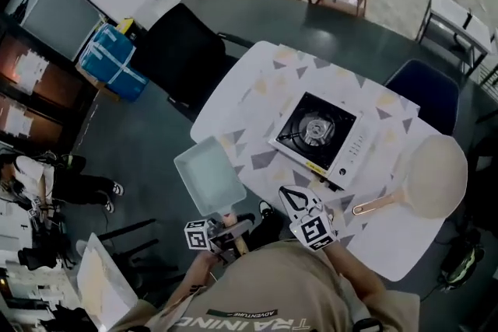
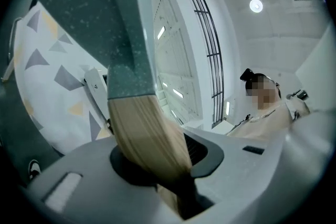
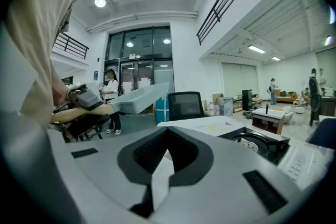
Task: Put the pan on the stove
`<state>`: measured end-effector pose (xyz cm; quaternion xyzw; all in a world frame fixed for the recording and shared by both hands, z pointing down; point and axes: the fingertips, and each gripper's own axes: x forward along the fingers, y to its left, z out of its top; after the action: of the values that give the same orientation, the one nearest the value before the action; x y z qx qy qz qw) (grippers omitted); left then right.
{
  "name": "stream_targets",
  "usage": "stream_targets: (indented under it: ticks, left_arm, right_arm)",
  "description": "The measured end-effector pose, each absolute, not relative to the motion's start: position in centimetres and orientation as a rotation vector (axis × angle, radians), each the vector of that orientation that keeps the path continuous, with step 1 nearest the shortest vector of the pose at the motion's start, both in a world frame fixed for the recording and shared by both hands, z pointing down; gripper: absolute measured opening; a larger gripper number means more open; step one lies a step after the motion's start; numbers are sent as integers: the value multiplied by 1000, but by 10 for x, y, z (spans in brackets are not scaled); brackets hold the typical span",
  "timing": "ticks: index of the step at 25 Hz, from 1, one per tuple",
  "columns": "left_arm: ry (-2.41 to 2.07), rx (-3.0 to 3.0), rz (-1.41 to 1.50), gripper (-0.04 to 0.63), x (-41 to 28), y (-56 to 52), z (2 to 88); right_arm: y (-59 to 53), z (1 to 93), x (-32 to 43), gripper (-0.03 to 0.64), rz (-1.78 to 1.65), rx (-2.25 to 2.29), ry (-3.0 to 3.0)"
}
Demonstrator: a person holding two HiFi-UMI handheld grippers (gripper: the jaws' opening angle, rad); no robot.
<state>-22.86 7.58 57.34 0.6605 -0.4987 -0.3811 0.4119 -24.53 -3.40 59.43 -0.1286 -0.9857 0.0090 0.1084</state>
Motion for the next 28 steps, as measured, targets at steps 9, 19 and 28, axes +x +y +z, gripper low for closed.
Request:
stream_targets:
  ticks: [9, 19, 28]
  left_arm:
    - [-1032, 1724, -825, 98, -267, 21, 582]
    - [-648, 1809, -625, 101, -291, -31, 591]
    - [-368, 1814, -423, 115, -292, -54, 612]
  right_arm:
    - [-95, 612, -230, 0, 64, 29, -2842]
    - [-105, 606, -224, 0, 131, 483, -2761]
    - [-106, 605, -217, 0, 246, 851, -2643]
